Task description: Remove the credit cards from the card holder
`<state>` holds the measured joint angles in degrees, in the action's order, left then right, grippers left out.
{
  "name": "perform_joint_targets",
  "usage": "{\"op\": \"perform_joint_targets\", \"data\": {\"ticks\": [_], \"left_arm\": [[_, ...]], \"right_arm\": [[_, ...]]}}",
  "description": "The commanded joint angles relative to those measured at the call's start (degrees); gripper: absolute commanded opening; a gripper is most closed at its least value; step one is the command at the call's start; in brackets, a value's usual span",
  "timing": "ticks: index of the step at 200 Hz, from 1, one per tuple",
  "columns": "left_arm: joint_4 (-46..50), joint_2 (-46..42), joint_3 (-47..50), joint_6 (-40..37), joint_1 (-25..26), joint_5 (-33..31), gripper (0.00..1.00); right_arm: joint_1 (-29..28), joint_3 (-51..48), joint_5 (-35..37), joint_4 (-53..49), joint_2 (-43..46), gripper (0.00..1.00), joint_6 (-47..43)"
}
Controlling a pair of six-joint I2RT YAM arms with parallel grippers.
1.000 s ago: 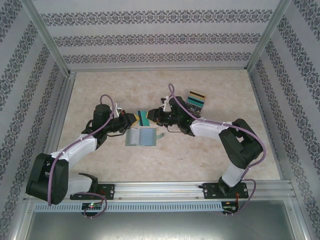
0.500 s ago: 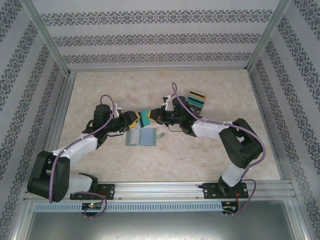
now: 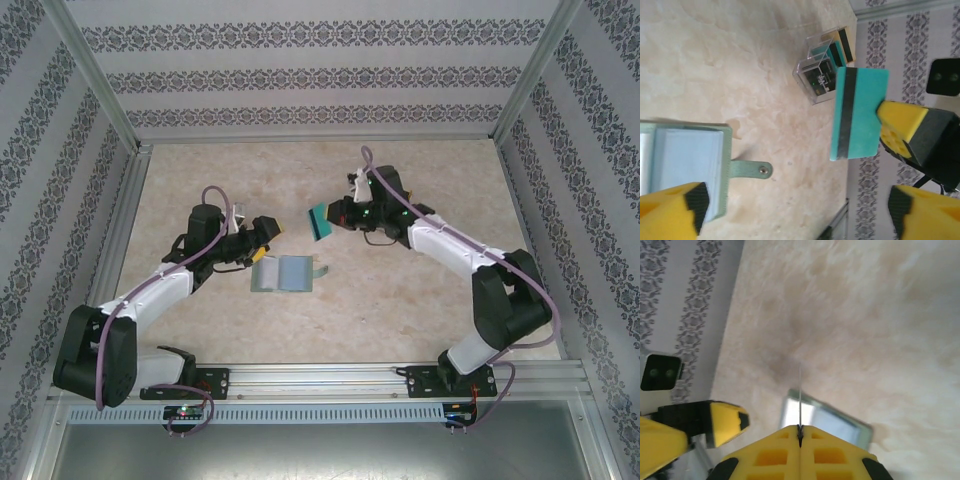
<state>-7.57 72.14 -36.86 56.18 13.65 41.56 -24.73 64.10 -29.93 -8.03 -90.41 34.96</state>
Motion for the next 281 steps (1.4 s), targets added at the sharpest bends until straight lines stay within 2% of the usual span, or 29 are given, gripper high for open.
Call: {"op": "perform_joint_targets", "data": {"ticks": [1, 30, 82, 142, 195, 281], "left_arm": [[7.2, -2.2, -3.1, -5.3, -0.7, -0.7, 0.99], [9.9, -3.3, -4.2, -7.5, -0.8, -1.3, 0.99], [10.3, -2.9, -4.3, -8.5, -0.7, -0.4, 0.99], [11.4, -3.5, -4.2, -8.7, -0.7, -0.2, 0.99], [13.9, -4.5, -4.9, -9.8, -0.7, -0.8, 0.99], [15.3, -4.3, -4.9, -10.8, -0.8, -1.8, 0.99]], "right_arm": [[2.4, 5.7, 7.9, -19.2, 2.3, 0.00, -18.2], [3.1, 10.0, 17.3, -27.2, 2.7, 0.00, -33.7], [3.4, 11.5, 32.9, -29.3, 2.6, 0.00, -56.9], [3.6, 12.1, 39.3, -23.1, -0.9, 0.00, -73.1], [4.3, 13.4, 40.6, -18.6, -6.3, 0.00, -81.4], [8.5, 16.4, 35.2, -17.4, -12.9, 0.00, -80.2]]}}
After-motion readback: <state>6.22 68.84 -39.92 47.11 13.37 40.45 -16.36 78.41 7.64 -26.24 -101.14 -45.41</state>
